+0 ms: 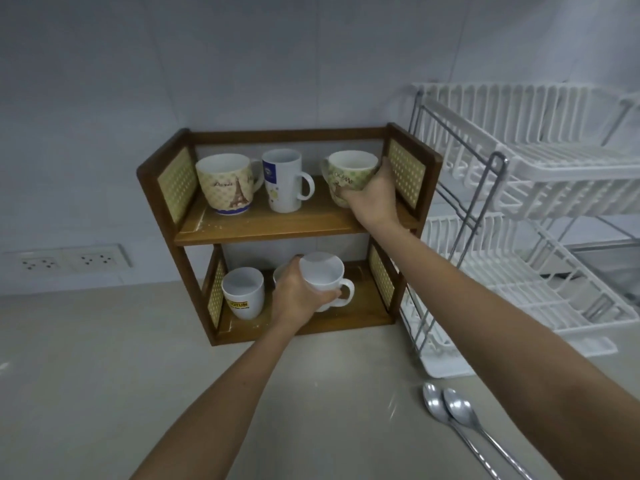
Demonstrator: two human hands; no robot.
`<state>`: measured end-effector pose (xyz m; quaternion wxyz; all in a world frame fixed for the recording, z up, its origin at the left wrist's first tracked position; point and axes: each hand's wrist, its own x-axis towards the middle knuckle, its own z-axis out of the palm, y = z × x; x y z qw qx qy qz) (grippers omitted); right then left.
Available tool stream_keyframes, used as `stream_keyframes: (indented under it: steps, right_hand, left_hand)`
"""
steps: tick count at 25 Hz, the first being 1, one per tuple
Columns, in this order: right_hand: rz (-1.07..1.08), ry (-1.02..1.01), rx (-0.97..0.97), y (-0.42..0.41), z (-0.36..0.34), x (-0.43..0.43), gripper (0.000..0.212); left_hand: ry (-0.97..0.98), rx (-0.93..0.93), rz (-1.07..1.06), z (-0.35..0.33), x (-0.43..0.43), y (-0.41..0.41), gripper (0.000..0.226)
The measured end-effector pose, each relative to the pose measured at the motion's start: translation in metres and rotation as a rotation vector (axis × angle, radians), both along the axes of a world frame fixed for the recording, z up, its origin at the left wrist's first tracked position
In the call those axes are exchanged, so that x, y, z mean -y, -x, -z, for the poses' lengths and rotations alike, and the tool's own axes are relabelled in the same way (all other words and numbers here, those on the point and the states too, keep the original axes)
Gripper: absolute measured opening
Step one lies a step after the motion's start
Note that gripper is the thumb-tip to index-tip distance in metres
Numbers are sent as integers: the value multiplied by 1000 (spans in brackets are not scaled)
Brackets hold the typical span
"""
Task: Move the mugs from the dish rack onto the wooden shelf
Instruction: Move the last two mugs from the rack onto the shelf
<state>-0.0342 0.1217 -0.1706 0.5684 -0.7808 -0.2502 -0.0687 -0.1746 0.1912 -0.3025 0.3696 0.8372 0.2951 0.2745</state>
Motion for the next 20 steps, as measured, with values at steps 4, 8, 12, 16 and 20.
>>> stream_keyframes:
  steps: [4,8,12,16,20]
  right_hand:
    - [180,-3,339,54,71,58,61]
    - [101,286,137,91,179,107,59]
    - [-174,797,85,110,253,128,70]
    - [-224,968,136,116,280,132,79]
    - [-197,949,148,114,283,132,81]
  left_hand:
    - [13,23,-36,-1,3,-18,86]
    - [80,4,-100,9,18,-43,89]
    - [115,13,-94,29,36,-63,91]
    - [93,-7,-112,51,45,-77,90]
    - [102,-29,-134,64,44,-89,90]
